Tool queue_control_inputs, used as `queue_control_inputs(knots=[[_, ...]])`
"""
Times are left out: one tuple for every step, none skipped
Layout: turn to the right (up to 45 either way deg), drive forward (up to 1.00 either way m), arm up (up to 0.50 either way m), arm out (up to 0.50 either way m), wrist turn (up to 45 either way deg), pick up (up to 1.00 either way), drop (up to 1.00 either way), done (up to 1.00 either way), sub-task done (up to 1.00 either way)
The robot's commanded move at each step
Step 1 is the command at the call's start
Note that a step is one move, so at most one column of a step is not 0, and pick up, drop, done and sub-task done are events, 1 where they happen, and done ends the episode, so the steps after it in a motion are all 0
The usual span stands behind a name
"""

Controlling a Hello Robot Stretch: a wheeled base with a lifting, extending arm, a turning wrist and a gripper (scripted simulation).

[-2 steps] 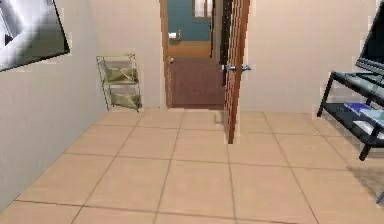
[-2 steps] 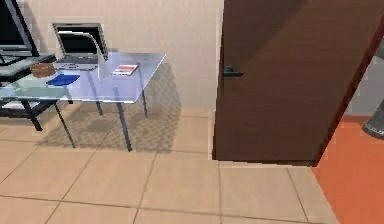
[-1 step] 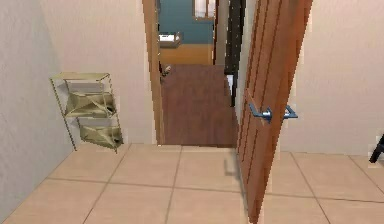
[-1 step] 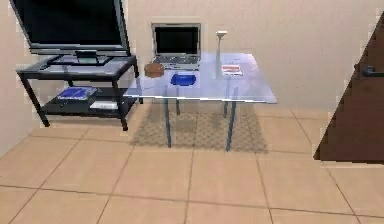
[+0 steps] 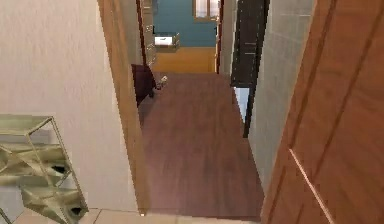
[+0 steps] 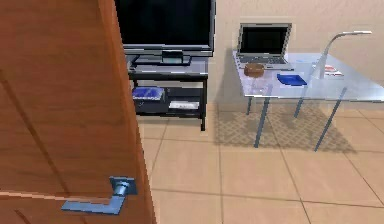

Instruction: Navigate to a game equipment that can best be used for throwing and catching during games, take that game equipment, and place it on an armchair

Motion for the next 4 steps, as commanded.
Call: queue_control_inputs(knots=[[6.0,0.0,0.0,0.0,0.0,0.0,0.0,0.0,0.0],[0.0,1.0,0.0,0.0,0.0,0.0,0.0,0.0,0.0],[0.0,0.35,0.0,0.0,0.0,0.0,0.0,0.0,0.0],[-9.0,0.0,0.0,0.0,0.0,0.0,0.0,0.0,0.0]])
